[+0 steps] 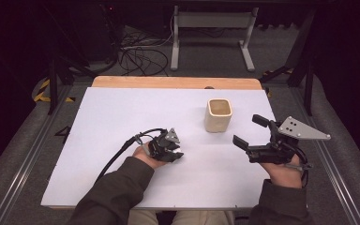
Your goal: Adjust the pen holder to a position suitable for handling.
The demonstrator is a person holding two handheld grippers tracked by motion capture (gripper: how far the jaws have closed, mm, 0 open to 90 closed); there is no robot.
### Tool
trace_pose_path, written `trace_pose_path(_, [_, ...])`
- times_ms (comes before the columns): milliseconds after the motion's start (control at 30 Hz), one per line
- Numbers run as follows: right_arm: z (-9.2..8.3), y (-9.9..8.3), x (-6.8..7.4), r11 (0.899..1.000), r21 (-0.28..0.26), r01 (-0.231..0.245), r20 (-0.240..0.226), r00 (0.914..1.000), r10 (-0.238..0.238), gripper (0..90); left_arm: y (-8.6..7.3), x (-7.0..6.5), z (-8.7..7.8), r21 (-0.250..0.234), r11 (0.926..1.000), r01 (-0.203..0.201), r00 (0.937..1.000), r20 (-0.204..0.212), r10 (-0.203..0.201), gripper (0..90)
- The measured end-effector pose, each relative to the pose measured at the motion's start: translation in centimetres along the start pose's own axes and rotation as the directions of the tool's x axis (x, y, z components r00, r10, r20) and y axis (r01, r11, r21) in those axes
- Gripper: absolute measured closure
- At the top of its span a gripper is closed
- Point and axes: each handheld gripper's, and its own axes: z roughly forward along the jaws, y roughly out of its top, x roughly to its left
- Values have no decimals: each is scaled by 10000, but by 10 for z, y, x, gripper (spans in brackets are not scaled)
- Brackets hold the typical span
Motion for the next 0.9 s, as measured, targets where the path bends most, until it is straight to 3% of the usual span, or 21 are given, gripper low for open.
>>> trace_pose_path(200, [1, -1, -1, 10000, 39, -66, 28, 10000, 65, 19, 1, 0, -4, -239, 9997, -1, 10000, -5, 1, 650])
trace_pose_path(433, [5, -3, -2, 9999, 91, -77, -2, 10000, 77, 24, 5, -1, -13, -1025, 9947, -37, 10000, 9, 38, 653])
trace_pose_path(600, [8, -6, -4, 9996, 132, -249, -18, 9997, 249, 27, 10, -3, -24, -1879, 9821, 110, 9999, 10, -110, 653])
trace_pose_path(667, [9, -6, -4, 9997, 137, -211, -38, 9998, 212, 28, 12, -3, -26, -2015, 9795, 89, 9999, -28, -96, 653])
trace_pose_path(700, [11, -6, -4, 9995, 152, -268, -62, 9996, 269, 34, 14, -4, -30, -2288, 9734, 81, 9999, -58, -97, 653])
trace_pose_path(767, [12, -6, -4, 9995, 165, -255, -85, 9996, 257, 35, 15, -5, -32, -2421, 9702, 75, 9999, -54, -91, 653])
trace_pose_path(800, [14, -7, -4, 9995, 201, -260, -97, 9996, 262, 35, 18, -6, -36, -2640, 9645, 66, 9999, -61, -86, 653])
trace_pose_path(833, [14, -7, -5, 9994, 225, -259, -102, 9996, 262, 35, 18, -6, -36, -2640, 9645, 66, 9999, -61, -86, 654])
trace_pose_path(900, [16, -7, -5, 9994, 251, -248, -128, 9996, 251, 35, 21, -8, -42, -2927, 9562, 24, 10000, -78, -49, 653])
